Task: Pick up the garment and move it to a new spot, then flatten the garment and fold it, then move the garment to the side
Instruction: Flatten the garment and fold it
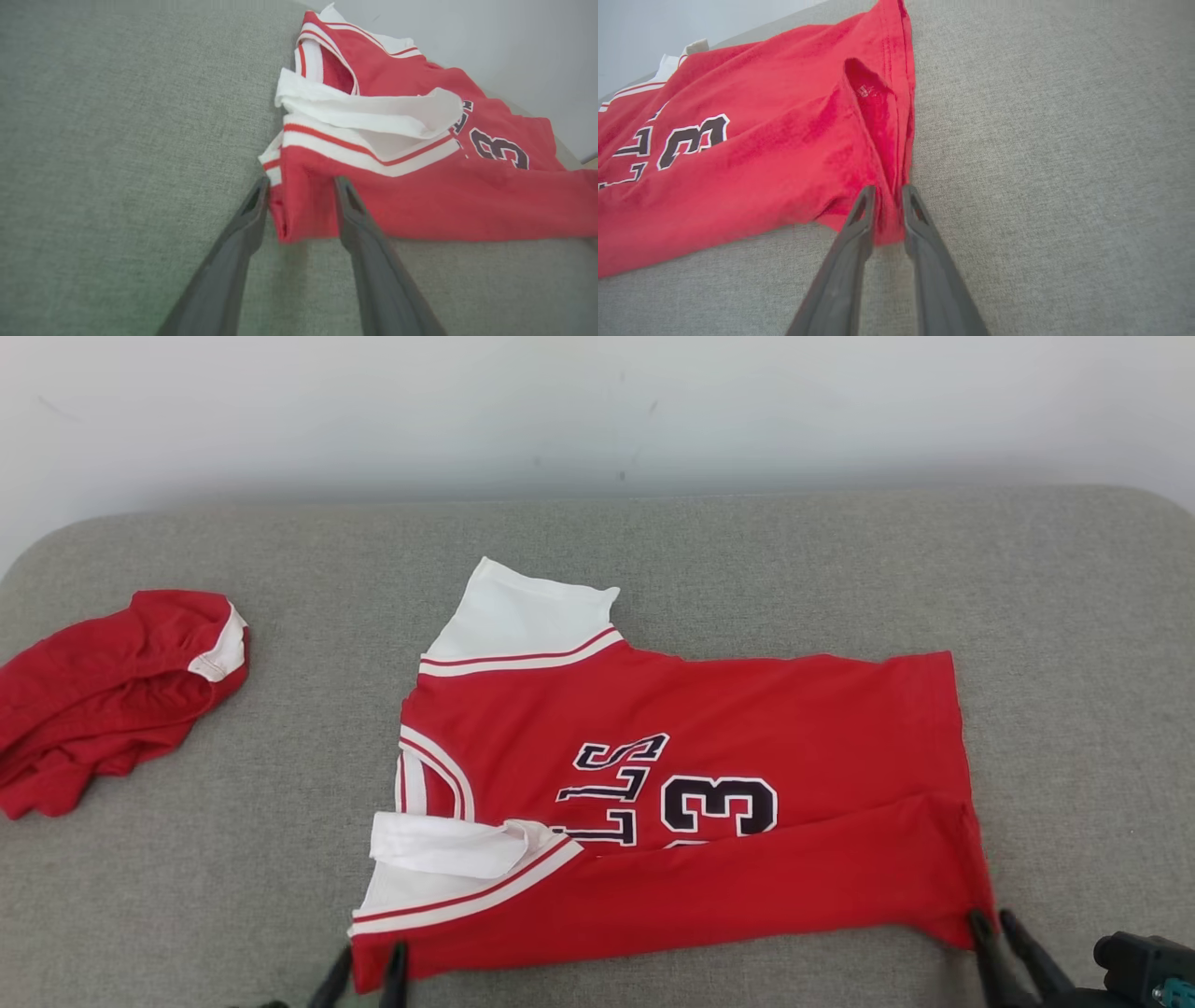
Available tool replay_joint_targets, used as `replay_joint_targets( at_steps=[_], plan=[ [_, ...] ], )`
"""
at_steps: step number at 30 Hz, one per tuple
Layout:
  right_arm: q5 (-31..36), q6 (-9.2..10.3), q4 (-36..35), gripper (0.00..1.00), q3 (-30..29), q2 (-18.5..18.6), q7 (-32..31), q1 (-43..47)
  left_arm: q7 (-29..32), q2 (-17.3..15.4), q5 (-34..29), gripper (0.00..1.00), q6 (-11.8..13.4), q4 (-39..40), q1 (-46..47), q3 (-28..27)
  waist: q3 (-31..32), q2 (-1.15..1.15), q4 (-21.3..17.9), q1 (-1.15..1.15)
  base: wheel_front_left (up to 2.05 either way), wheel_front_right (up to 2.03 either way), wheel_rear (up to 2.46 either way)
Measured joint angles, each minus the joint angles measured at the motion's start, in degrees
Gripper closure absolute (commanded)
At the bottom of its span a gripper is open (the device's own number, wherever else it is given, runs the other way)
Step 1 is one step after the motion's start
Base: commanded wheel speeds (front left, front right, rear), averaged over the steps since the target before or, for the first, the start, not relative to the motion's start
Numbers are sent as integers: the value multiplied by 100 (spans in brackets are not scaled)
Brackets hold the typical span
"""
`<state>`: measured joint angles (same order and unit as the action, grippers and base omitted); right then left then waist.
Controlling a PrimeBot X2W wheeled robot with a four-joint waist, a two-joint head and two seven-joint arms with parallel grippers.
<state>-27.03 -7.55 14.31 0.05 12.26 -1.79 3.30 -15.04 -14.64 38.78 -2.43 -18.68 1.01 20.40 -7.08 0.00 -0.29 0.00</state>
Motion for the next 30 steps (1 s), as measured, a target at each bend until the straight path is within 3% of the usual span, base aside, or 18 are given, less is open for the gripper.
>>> replay_joint_targets(
  at_steps=[10, 16, 21, 30],
  plan=[
    [297, 0, -550, 0, 20, -80, 739, -170, 0, 208, -557, 0, 51, 695, 15, -948, 22, 0, -60, 0, 0, 0, 0],
    [616, 0, -846, 0, 53, -146, 1312, -346, 0, 260, -1238, 0, 49, 1078, 70, -1478, 38, 0, -127, 0, 0, 0, 0],
    [725, 0, -922, 0, 111, -291, 1516, -494, 0, 269, -1833, 0, 33, 1310, 172, -1653, 45, 0, -173, 0, 0, 0, 0],
    [1001, 0, -865, 0, 233, -394, 1652, -713, 0, 348, -2064, 0, -59, 1357, 253, -1895, 64, 0, -277, 0, 0, 0, 0]
  ],
)
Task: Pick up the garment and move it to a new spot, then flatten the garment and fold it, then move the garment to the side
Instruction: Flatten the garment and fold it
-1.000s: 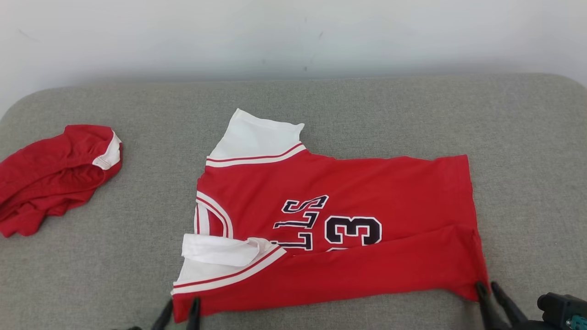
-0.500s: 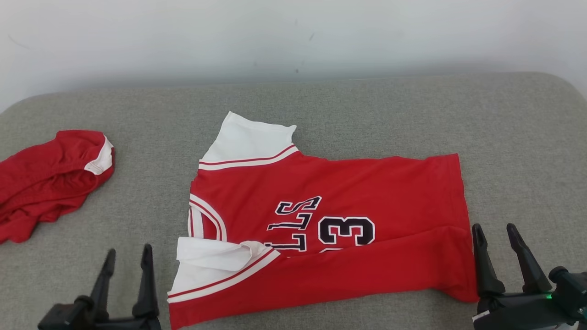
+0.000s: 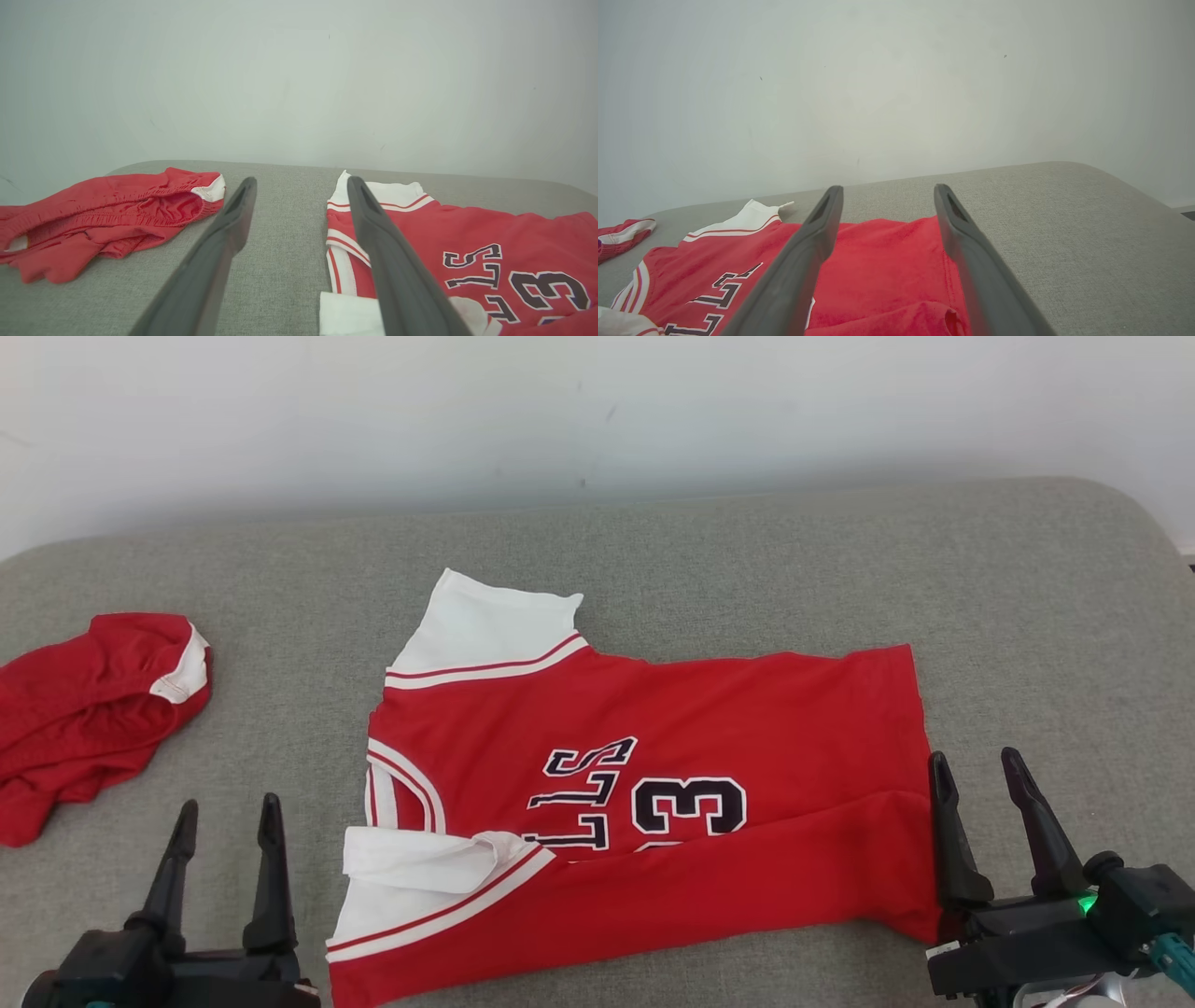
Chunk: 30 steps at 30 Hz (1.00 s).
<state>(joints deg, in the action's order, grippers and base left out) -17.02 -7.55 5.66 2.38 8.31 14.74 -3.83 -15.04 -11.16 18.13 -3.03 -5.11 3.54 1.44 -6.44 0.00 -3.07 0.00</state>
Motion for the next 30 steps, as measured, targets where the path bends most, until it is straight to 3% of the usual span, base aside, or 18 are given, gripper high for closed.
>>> replay_joint_targets(
  at_steps=[13, 30],
  plan=[
    [142, 0, -111, 0, -276, -199, 26, 179, 0, 193, -94, 0, -104, -53, -143, -445, 47, 0, 21, 0, 0, 0, 0],
    [170, 0, 166, 0, -147, -205, 36, 308, 0, 258, -179, 0, -282, -402, -284, -438, 230, 0, 45, 0, 0, 0, 0]
  ],
)
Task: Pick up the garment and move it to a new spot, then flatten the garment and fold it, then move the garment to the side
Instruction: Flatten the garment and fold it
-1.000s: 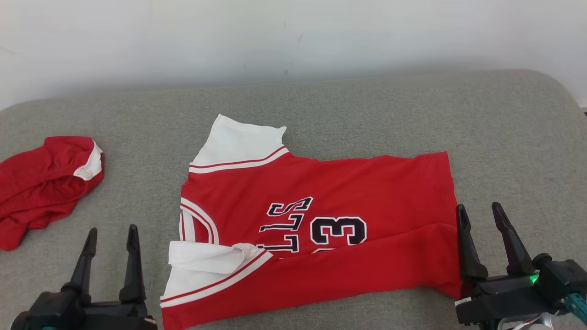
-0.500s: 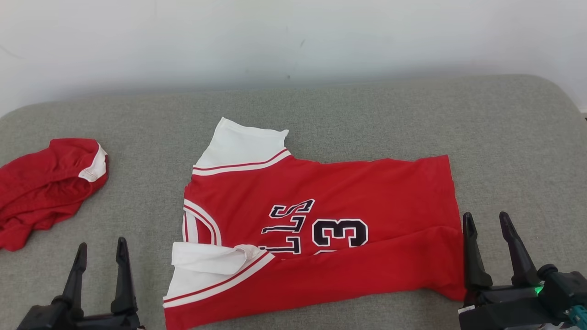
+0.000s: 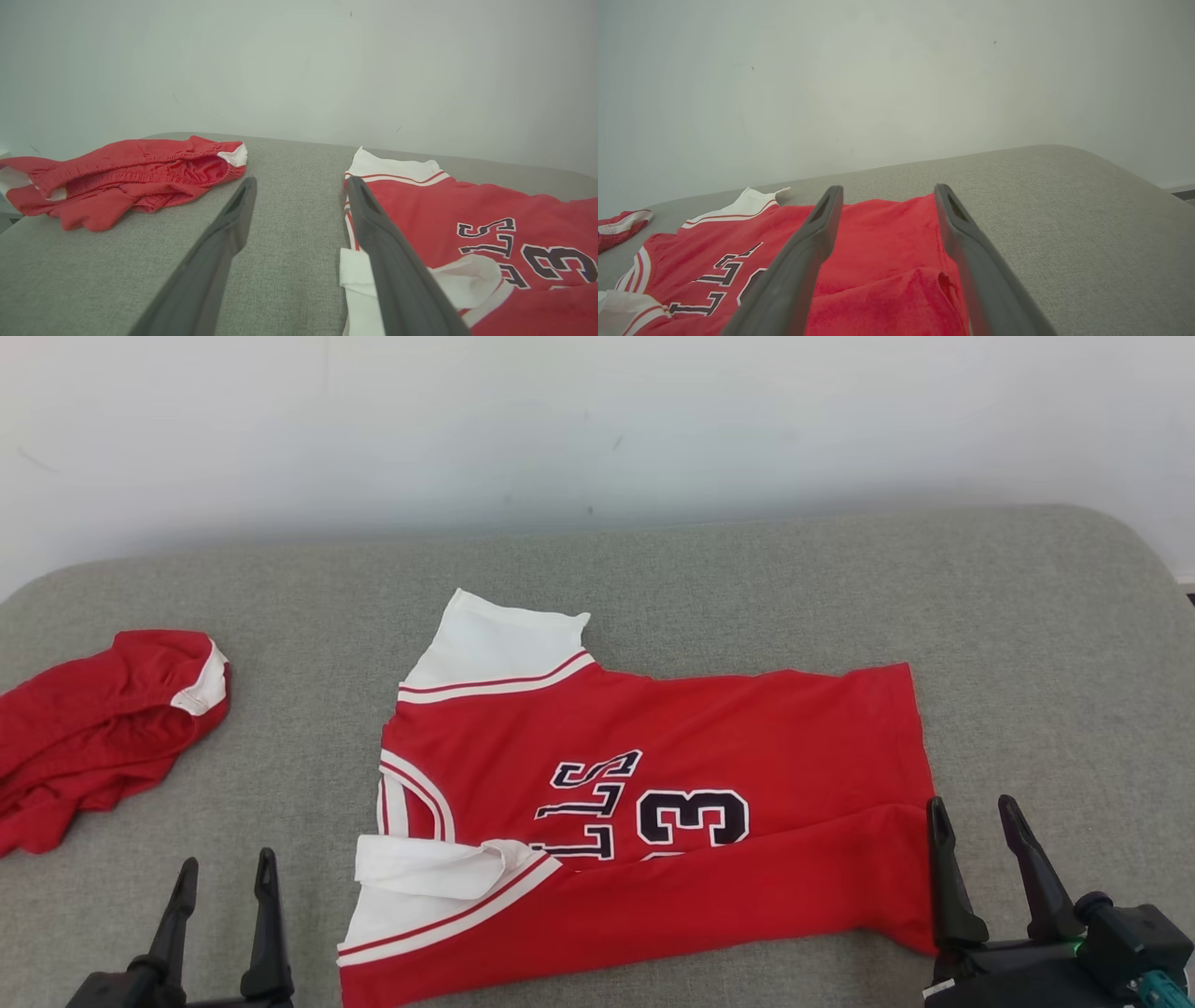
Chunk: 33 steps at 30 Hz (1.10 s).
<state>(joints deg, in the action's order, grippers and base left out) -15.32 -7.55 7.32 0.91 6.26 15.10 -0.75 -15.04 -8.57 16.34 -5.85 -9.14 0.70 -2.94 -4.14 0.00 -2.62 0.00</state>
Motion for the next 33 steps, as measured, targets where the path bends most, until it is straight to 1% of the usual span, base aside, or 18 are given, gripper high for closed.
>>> replay_joint_targets(
  at_steps=[10, 13, 20, 24, 27, 29, 30, 33],
  plan=[
    [-67, 0, 149, 0, -7, 18, 0, 24, 0, -13, -15, 0, -49, -162, -6, 42, 30, 0, 17, 0, 0, 0, 0],
    [-115, 0, 308, 0, 9, 30, -49, -57, 32, -101, -14, 0, -66, -237, 90, 74, -2, 0, -1, 0, 0, 0, 0],
    [-62, 0, 810, 0, -35, 167, -370, -824, 482, -567, 74, 0, -121, -341, 1066, 210, -235, 0, -103, 0, 0, 0, 0],
    [-51, 0, 1163, 0, -21, 287, -579, -1502, 850, -884, 224, 0, -130, -457, 1913, 369, -494, 0, -174, -2, 0, 0, 0],
    [-26, 0, 1461, 0, 45, 330, -722, -2035, 1113, -1071, 459, 0, -155, -598, 2579, 495, -738, 0, -240, -2, 0, 0, 0],
    [-18, 0, 1666, 0, 112, 335, -825, -2411, 1283, -1250, 522, 0, -156, -711, 2990, 634, -918, -1, -293, -2, 0, 0, 0],
    [-14, 0, 1861, 0, 186, 330, -913, -2788, 1470, -1414, 700, 0, -156, -842, 3377, 808, -1101, -1, -354, -2, 0, 0, 0],
    [-12, 0, 2186, 0, 278, 316, -1036, -3290, 1722, -1631, 990, 0, -157, -1067, 3903, 1100, -1374, -1, -463, -3, 0, 0, 0]
  ],
)
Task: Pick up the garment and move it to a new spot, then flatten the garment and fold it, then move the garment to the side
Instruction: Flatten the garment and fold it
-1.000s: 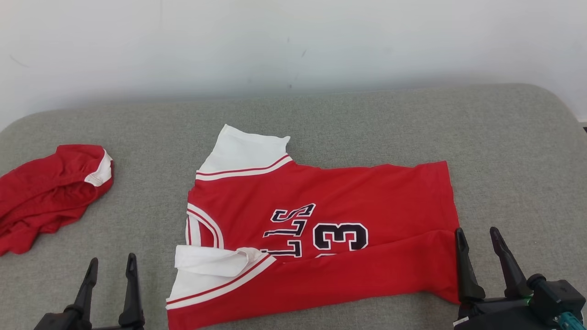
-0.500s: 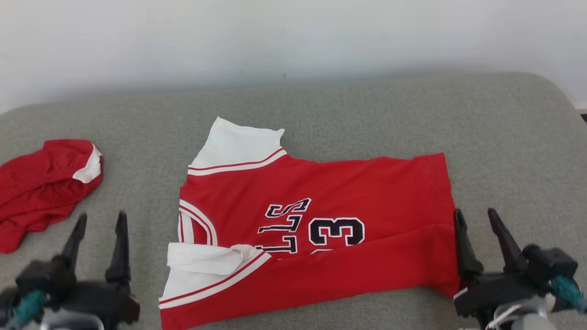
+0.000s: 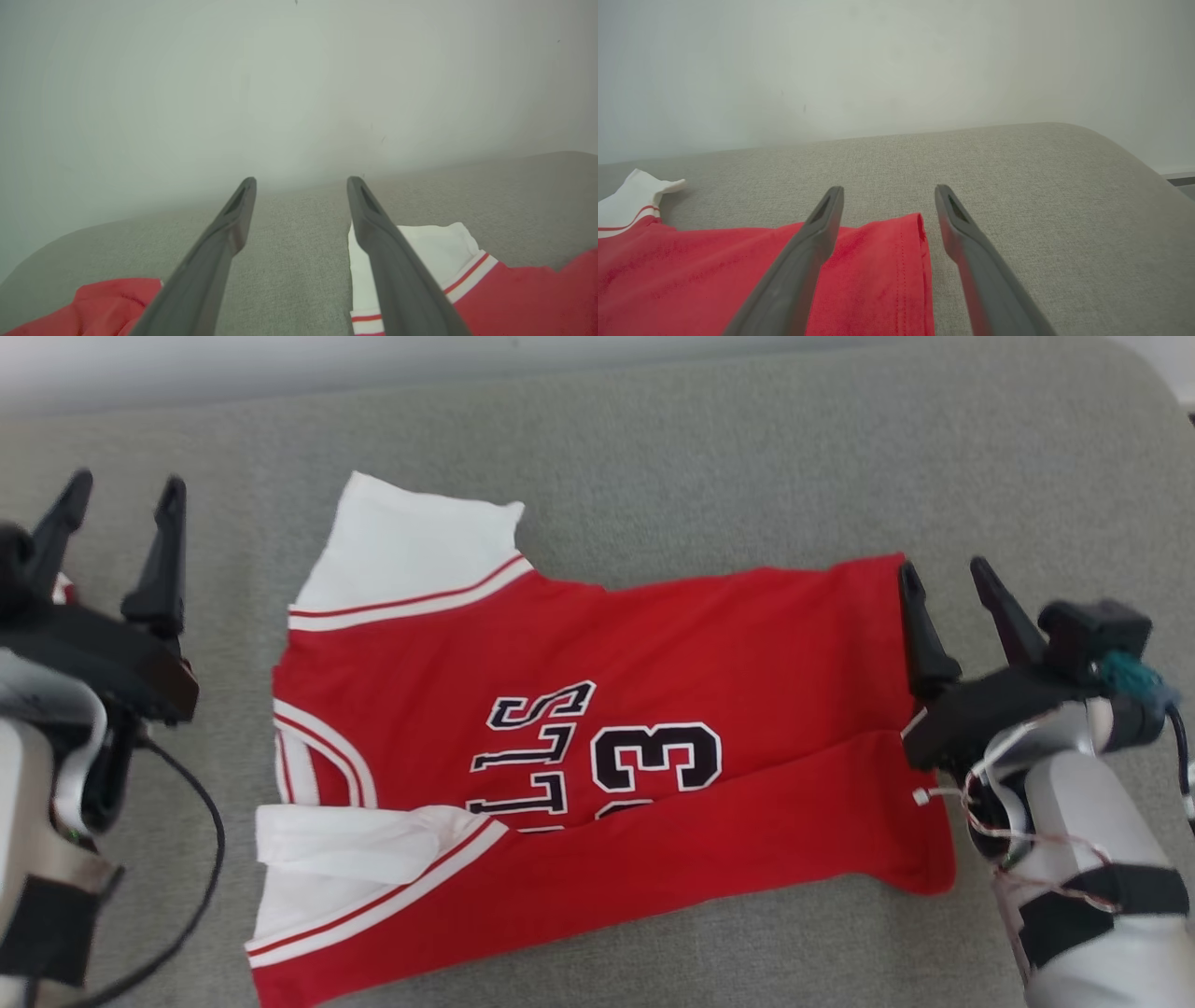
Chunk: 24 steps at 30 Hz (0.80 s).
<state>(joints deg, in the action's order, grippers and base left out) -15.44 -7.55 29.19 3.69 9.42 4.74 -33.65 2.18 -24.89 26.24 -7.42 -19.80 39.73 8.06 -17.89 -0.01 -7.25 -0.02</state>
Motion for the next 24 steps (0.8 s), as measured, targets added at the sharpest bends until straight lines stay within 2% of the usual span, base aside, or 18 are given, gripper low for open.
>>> replay_joint_targets(
  at_steps=[3, 8, 10, 18, 24],
  plan=[
    [25, 0, 328, 0, 125, -31, -112, -458, 225, -286, 134, 0, -8, -235, 456, 355, -256, 0, -130, 0, 0, 0, 0],
    [23, 0, 724, 0, 257, -108, -210, -953, 468, -511, 383, 0, -8, -512, 954, 792, -535, 0, -332, 0, 0, 0, 0],
    [20, 0, 988, 0, 371, -164, -278, -1237, 658, -673, 515, 0, -8, -709, 1295, 1139, -717, 0, -483, 1, 0, 0, 0],
    [-138, 0, 1456, 0, 634, -348, -415, -1728, 939, -877, 853, 0, -8, -1221, 1829, 1733, -1032, 0, -812, 1, 0, 0, 0],
    [-300, 0, 1719, 0, 948, -458, -439, -1987, 985, -905, 994, 0, -8, -1581, 2121, 2184, -1205, 0, -990, 1, 0, 0, 0]
  ],
)
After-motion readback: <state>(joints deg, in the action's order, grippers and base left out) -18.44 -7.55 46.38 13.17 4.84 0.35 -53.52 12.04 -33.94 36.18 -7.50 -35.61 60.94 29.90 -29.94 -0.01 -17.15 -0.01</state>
